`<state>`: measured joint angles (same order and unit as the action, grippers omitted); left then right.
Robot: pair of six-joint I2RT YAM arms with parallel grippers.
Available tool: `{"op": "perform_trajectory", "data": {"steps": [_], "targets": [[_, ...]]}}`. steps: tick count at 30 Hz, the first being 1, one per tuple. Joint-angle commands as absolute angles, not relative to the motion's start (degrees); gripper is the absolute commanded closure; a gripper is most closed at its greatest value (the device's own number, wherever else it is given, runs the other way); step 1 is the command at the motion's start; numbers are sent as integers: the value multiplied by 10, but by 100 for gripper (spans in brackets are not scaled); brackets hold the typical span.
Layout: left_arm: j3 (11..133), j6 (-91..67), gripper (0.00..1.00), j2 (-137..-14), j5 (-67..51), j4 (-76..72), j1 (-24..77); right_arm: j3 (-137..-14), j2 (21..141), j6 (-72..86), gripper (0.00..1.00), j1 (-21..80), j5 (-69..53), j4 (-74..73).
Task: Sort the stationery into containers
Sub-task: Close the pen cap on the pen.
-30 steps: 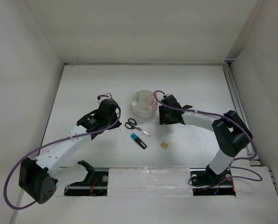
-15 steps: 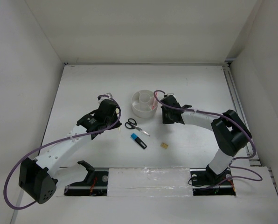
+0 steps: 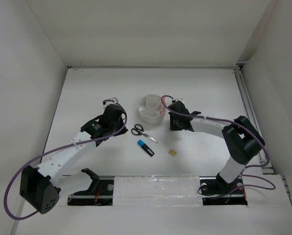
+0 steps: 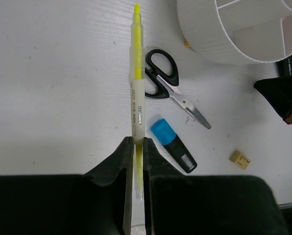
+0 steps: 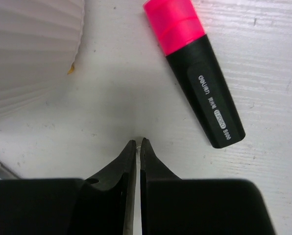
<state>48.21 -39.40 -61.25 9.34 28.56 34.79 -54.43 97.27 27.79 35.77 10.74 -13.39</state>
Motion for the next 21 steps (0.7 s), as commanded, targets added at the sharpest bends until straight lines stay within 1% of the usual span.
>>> {"op": "perform_trajectory", "data": {"steps": [1,3,7,8,13,14,18,21], "targets": [[491,-383,100,-600,79,278,348,-521,941,290,100,366,95,-120],[491,-376,100,-595,64,263,348,-514,899,297,100,371,95,-109],[474,-335,100,-564,-19,209,348,-504,816,308,100,371,100,-88],[467,-328,100,-553,-63,200,348,-504,797,308,100,371,105,-82],[449,-289,100,-532,-200,136,348,-510,678,348,100,381,117,-47],[443,-289,100,-524,-243,127,348,-510,665,368,100,381,122,-32],[438,-284,100,-507,-319,92,348,-540,629,430,100,395,142,8],[432,-279,100,-490,-369,67,348,-557,629,484,100,402,142,42]]}}
